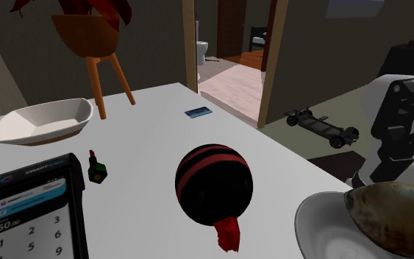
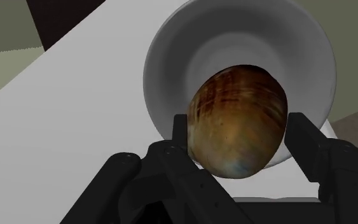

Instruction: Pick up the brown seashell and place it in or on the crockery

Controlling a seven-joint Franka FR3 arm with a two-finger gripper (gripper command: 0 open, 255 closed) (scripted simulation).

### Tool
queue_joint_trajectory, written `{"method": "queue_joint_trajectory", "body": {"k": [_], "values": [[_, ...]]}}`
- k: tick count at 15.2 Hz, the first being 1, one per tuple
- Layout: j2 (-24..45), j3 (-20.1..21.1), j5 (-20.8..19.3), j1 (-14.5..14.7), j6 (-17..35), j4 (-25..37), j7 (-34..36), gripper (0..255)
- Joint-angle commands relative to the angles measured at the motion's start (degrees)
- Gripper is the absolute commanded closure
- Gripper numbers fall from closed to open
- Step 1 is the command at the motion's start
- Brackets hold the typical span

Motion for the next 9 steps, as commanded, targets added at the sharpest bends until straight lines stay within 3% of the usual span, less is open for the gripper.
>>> {"method": "queue_joint_trajectory", "body": {"k": [1,9], "values": [[0.0,0.2,0.2,0.1,1.6,-1.6,0.1,255],[0.9,0.9,0.5,0.2,6.9,-6.0,0.4,255]]}}
